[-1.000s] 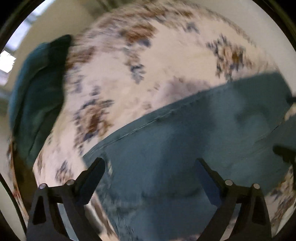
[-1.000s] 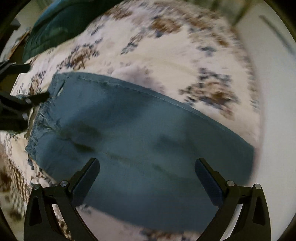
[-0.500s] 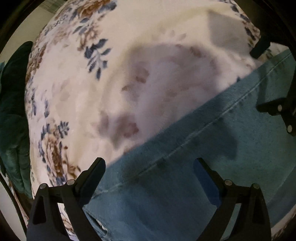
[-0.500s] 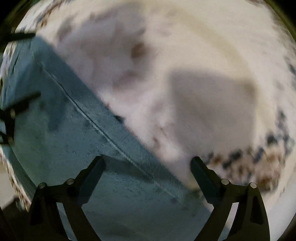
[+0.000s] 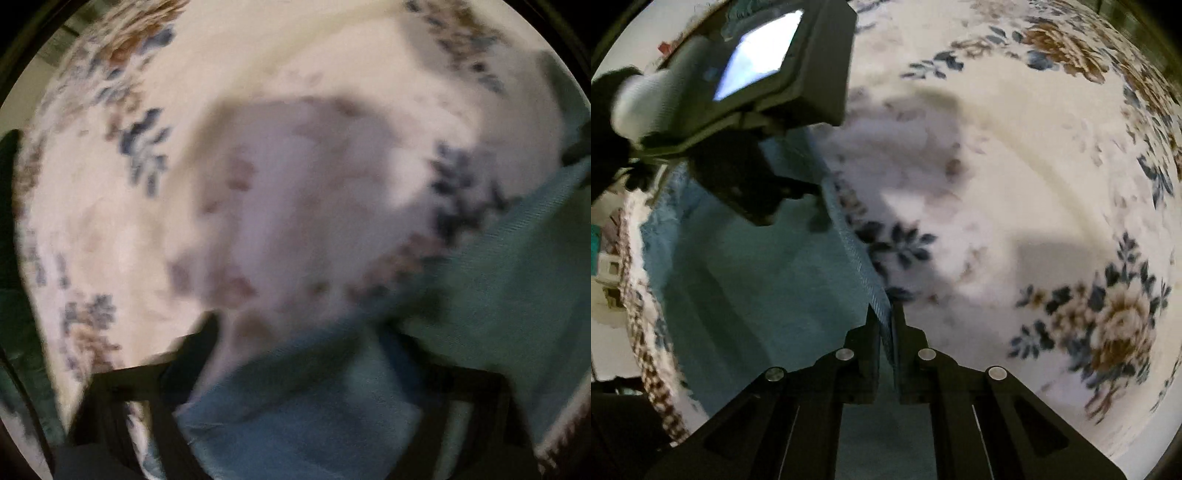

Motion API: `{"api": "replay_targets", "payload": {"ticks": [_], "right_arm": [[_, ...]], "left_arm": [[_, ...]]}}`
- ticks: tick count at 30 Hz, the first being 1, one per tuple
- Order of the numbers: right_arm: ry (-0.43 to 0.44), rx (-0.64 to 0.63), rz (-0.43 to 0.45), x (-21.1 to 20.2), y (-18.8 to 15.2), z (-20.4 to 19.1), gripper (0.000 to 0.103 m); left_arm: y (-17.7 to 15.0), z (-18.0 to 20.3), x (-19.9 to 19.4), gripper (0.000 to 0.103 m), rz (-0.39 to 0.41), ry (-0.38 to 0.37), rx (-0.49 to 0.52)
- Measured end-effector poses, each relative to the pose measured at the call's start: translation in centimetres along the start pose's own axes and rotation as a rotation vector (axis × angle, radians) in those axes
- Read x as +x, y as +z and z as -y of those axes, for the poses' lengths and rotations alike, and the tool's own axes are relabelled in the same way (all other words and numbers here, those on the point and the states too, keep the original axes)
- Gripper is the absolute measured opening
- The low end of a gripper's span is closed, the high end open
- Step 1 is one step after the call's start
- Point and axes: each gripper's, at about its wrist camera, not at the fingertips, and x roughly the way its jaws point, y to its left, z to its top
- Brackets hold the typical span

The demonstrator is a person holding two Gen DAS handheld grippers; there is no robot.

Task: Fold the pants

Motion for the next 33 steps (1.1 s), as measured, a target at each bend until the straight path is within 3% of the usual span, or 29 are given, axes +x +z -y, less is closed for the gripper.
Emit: {"api": "replay_targets", "payload": {"ticks": [1,3,4,11,17,19,22,24,26,27,30,33], "right_arm": [[0.008,0.015,0.012,-0.3,-0.6,-0.3,0.005],[0.023,0.04,0.032,-0.8,-1.5,-0.6,0.005],[0.025,0.051,0.042,-1.5,-2.1,-0.7,0.005],[0.043,0.178,0.102,-7.0,-4.3,-3.1,0.003],[0.055,0.313,0.178,-12.0,-8.7,-4.7,0.001],[0.12,0.376,0.182,-12.6,-10.3,-5.1,0.001],[0.145,0.436,0.154,-12.5,-11.2,-5.7,0.003],[0.108,0.434,0.074,-11.5,-10.8,-6.0,0.02],[0.103,0.437,0.032,-10.6,-10.3,-6.1,0.078],[0.104,0.479,0.012,-10.1,-10.2,-5.8,0.083],[0.113,0.663,-0.036,-8.2,-11.2,-5.0,0.083],[0.156,0.953,-0.062,-5.8,-14.1,-3.7,0.083]], "left_arm": [[-0.3,0.1,0.1,0.026,-0.006,-0.028,-0.024],[-0.9,0.7,0.0,0.011,-0.002,-0.039,-0.029],[-1.3,0.8,-0.3,0.008,0.011,-0.023,-0.042],[-4.4,1.8,-5.5,0.006,0.159,-0.007,-0.2],[-9.7,3.6,-9.1,0.005,0.197,-0.116,-0.471],[-12.2,5.6,-10.8,0.004,0.212,-0.149,-0.523],[-14.8,8.1,-12.7,0.004,0.209,-0.166,-0.522],[-16.1,9.3,-13.3,0.004,0.206,-0.164,-0.513],[-17.2,10.3,-13.3,0.004,0.193,-0.174,-0.523],[-18.1,10.9,-13.2,0.004,0.187,-0.177,-0.539],[-20.9,12.4,-12.0,0.004,0.151,-0.229,-0.617],[-23.5,14.0,-10.3,0.004,0.115,-0.276,-0.697]]}}
